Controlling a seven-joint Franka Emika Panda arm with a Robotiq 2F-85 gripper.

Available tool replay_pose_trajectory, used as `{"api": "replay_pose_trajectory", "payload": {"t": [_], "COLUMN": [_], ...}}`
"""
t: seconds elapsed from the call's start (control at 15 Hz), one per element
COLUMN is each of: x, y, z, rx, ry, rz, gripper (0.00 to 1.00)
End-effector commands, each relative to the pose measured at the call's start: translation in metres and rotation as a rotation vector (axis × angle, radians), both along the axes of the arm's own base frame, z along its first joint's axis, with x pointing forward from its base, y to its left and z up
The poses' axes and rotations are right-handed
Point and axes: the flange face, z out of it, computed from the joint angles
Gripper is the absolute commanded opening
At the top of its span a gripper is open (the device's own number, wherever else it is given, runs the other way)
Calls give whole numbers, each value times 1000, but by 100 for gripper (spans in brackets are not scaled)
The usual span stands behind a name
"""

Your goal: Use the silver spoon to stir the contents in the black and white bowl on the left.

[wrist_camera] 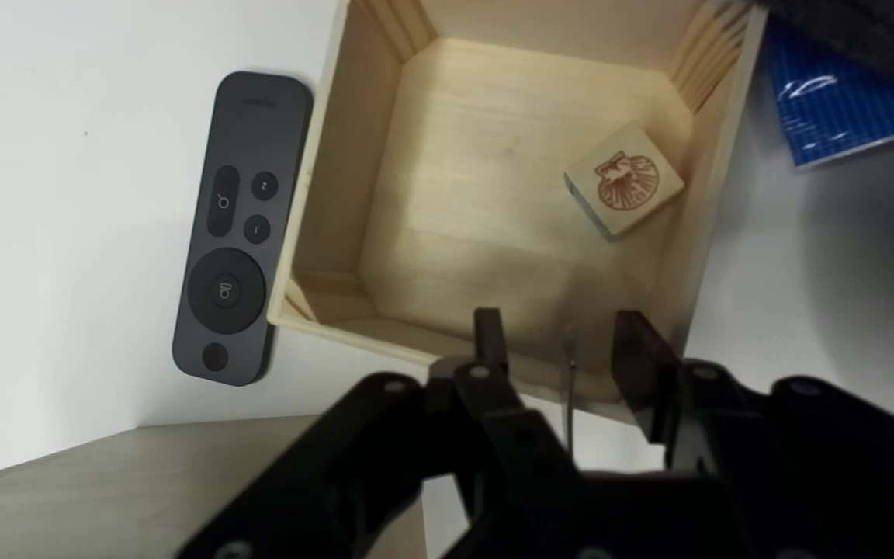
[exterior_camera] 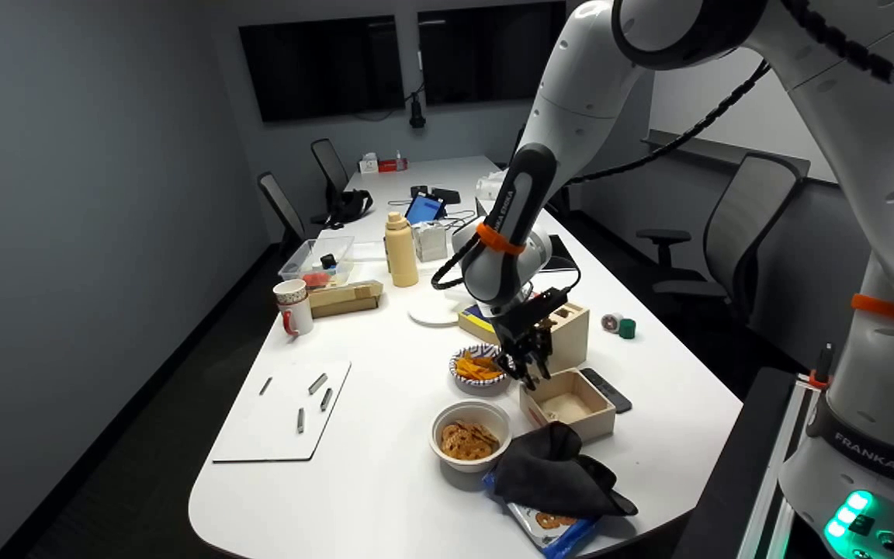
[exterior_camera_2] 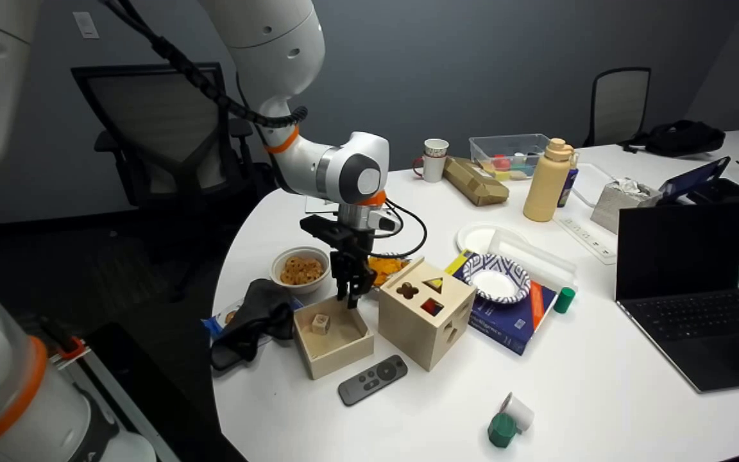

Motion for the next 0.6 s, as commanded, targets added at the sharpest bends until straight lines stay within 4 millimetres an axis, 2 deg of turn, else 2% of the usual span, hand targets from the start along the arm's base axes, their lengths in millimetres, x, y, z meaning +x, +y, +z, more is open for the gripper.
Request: {"api": "replay_pose_trajectory", "payload": {"t": [0.0,0.2,0.27,0.53], "x": [-3,-2,-1,4], "y": [-2,-4,-4,-6], "z": [4,14,19,41], "rx": [3,9,7,5], "ry": [-21,-29,-35,-69], "rz": [-24,-23,-22,-17], "gripper": [74,96,100,100]}}
